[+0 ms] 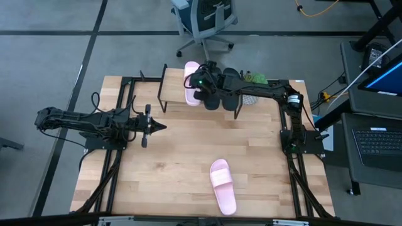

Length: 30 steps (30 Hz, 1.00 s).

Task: Pick and place slides into the shelf
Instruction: Put the pink slides on the shelf

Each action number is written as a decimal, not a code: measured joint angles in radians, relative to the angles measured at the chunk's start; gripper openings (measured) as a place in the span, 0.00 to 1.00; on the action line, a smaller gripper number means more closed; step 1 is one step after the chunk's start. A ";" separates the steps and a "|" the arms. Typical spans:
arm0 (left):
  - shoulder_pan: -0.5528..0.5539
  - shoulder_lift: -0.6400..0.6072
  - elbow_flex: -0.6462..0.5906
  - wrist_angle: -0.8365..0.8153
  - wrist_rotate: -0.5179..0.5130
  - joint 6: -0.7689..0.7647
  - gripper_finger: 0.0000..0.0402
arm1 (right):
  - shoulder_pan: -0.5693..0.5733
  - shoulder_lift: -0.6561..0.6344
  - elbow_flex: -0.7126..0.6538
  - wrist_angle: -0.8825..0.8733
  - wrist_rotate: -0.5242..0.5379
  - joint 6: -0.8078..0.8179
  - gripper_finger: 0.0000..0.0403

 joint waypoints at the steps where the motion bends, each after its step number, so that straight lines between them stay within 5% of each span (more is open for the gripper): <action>1: 0.000 0.000 0.000 0.000 0.000 0.000 0.01 | 0.002 0.000 0.000 0.000 0.000 -0.001 0.30; 13: 0.000 0.000 0.000 0.000 0.000 0.000 0.01 | 0.067 -0.003 0.206 -0.180 0.018 0.046 0.29; 17: 0.000 0.000 0.000 0.000 0.000 0.000 0.01 | 0.093 -0.003 0.248 -0.333 0.053 0.145 0.16; 20: 0.000 0.000 0.000 0.000 0.000 0.000 0.01 | 0.113 -0.003 0.249 -0.443 0.053 0.237 0.03; 30: 0.000 0.000 0.000 0.000 0.000 0.001 0.01 | 0.232 -0.034 0.108 -0.498 0.063 0.459 0.01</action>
